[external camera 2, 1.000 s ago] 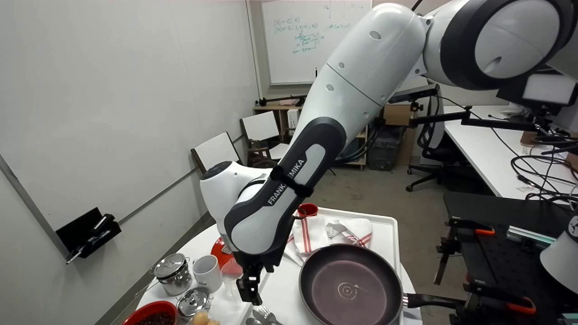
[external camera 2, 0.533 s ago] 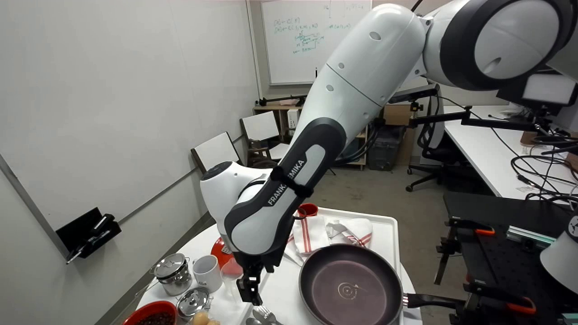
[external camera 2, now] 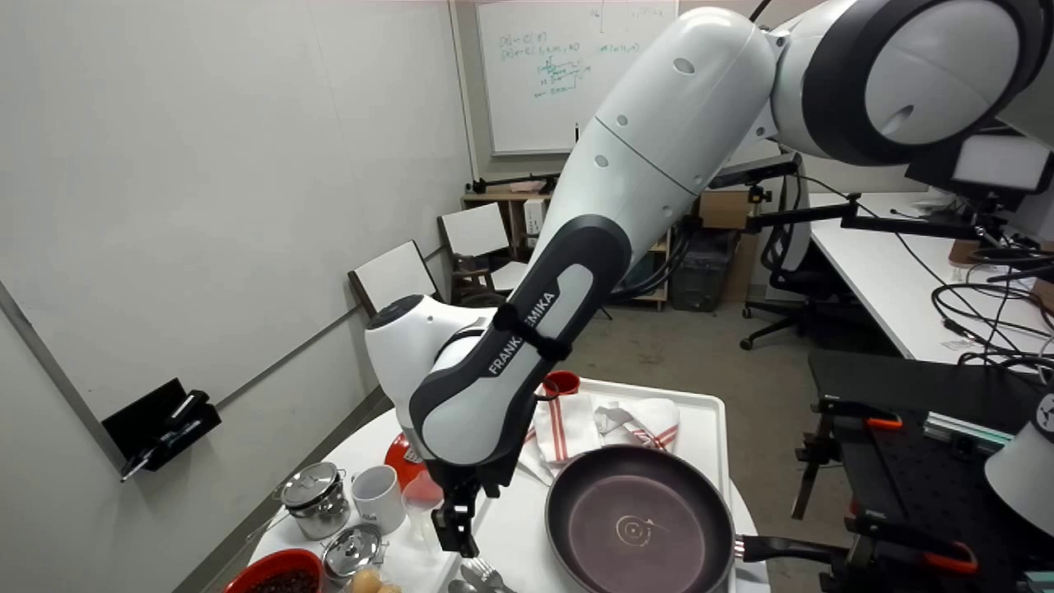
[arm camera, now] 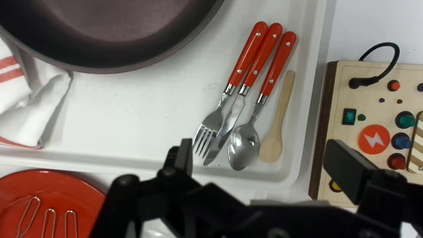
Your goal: Put the fork and knife in the red cup and move it to the right
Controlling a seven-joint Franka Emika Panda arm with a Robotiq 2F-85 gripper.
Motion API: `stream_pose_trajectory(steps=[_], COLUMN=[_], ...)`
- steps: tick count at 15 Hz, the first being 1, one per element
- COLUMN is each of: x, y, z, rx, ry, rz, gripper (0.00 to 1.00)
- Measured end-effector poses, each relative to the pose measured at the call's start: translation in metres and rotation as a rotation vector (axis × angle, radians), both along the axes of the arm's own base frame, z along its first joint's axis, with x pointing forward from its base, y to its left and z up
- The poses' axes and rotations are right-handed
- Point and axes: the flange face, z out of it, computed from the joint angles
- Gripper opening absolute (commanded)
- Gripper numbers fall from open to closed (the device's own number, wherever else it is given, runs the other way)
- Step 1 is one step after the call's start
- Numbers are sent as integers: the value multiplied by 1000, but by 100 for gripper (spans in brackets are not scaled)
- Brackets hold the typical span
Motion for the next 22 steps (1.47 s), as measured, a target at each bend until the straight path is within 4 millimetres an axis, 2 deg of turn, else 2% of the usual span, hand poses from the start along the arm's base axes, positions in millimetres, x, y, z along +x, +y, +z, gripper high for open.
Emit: stream_pose_trajectory(steps=[7, 14, 22], x=[0, -2, -8], y=[-5, -6, -27], z=[-12, -49, -85], rx=[23, 197, 194], ry=[-14, -107, -172], rz=[-2, -61, -146], gripper=[100, 100, 100])
